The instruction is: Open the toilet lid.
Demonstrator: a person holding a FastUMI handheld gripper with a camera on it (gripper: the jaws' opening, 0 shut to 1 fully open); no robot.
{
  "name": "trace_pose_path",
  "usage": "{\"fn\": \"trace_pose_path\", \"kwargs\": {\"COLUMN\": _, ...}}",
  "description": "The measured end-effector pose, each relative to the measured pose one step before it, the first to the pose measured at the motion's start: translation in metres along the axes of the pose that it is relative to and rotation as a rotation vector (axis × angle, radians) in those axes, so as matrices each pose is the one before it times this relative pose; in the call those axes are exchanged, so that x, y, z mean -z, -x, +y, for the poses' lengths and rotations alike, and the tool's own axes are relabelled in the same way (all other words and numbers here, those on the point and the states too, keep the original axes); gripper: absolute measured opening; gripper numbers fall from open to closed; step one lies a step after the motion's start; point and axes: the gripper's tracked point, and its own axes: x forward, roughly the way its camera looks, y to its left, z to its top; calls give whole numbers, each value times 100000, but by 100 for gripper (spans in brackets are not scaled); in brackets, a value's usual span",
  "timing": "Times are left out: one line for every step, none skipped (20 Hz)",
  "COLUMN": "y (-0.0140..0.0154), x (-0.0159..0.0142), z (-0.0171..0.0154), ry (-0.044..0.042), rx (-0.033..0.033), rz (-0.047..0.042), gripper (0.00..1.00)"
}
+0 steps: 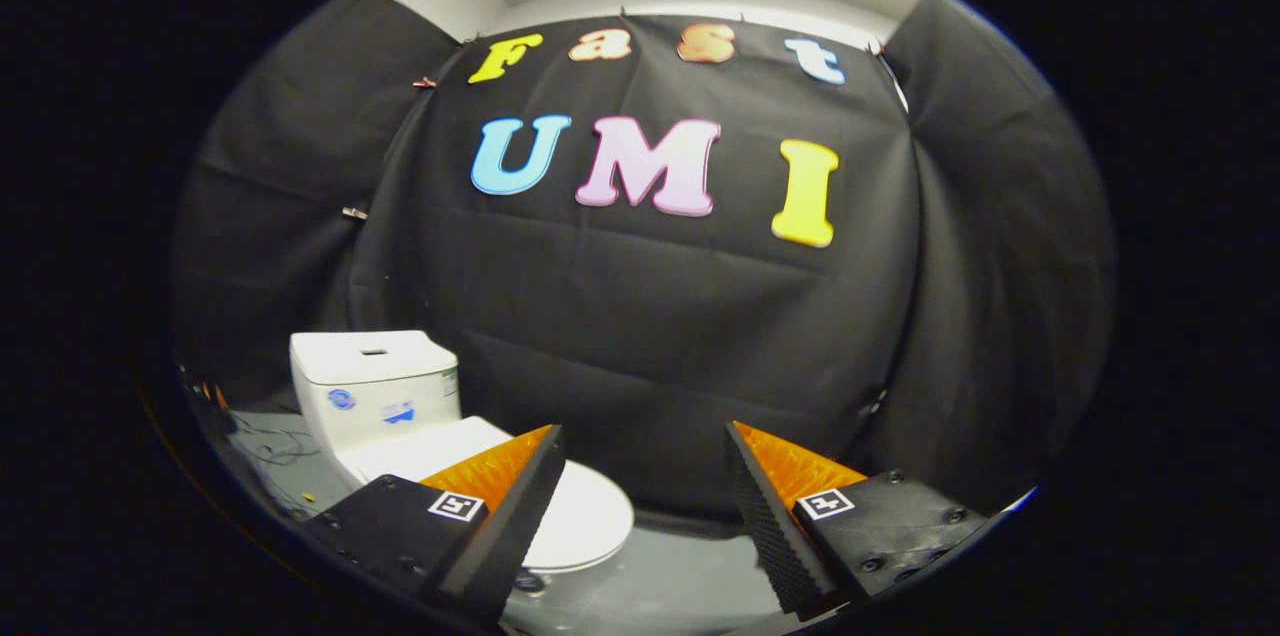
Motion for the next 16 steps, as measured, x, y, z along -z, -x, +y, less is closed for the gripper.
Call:
{"fn": "trace_pose_path", "kwargs": {"y": -623, "x": 2803, "z": 655, "ry": -9326, "rx": -3852, "rz": 9267, "gripper": 98}}
{"fn": "trace_pose_path", "kwargs": {"y": -722, "x": 2898, "z": 363, "ry": -10560, "rx": -3039, "rz": 10245, "gripper": 98}}
{"fn": "trace_pose_path", "kwargs": {"y": -833, "x": 3049, "z": 168, "ry": -11803, "rx": -3239, "rz": 10188, "gripper": 100}}
{"fn": "trace_pose_path", "kwargs": {"y": -878, "x": 2722, "z": -262, "ry": -11047, "rx": -1477, "rz": 8236, "gripper": 100}}
{"fn": "trace_pose_path", "kwargs": {"y": -1278, "x": 1845, "z": -826, "ry": -9318, "rx": -1694, "rz": 8230, "gripper": 99}}
{"fn": "trace_pose_path", "kwargs": {"y": -1398, "x": 1513, "z": -619, "ry": -7371, "rx": -1456, "rz": 5885, "gripper": 98}}
{"fn": "trace_pose_path", "kwargs": {"y": -1130, "x": 1929, "z": -112, "ry": -6175, "rx": -611, "rz": 6833, "gripper": 97}}
{"fn": "trace_pose_path", "kwargs": {"y": -1358, "x": 1818, "z": -622, "ry": -5495, "rx": 322, "rz": 5162, "gripper": 97}}
{"fn": "trace_pose_path", "kwargs": {"y": -1397, "x": 1904, "z": -700, "ry": -6710, "rx": -279, "rz": 5173, "gripper": 97}}
{"fn": "trace_pose_path", "kwargs": {"y": -1167, "x": 962, "z": -548, "ry": -8370, "rx": -242, "rz": 2950, "gripper": 97}}
{"fn": "trace_pose_path", "kwargs": {"y": -996, "x": 757, "z": -1057, "ry": -8367, "rx": -38, "rz": 2783, "gripper": 97}}
{"fn": "trace_pose_path", "kwargs": {"y": -1349, "x": 752, "z": -935, "ry": -6909, "rx": 11, "rz": 2691, "gripper": 97}}
{"fn": "trace_pose_path", "kwargs": {"y": -1304, "x": 629, "z": -803, "ry": -4034, "rx": 581, "rz": 2940, "gripper": 97}}
{"fn": "trace_pose_path", "kwargs": {"y": -1191, "x": 566, "z": -906, "ry": -2416, "rx": 1345, "rz": 1811, "gripper": 96}}
{"fn": "trace_pose_path", "kwargs": {"y": -600, "x": 43, "z": -109, "ry": -1070, "rx": -555, "rz": 230, "gripper": 95}}
{"fn": "trace_pose_path", "kwargs": {"y": -438, "x": -265, "z": 220, "ry": -88, "rx": -2022, "rz": -1620, "gripper": 92}}
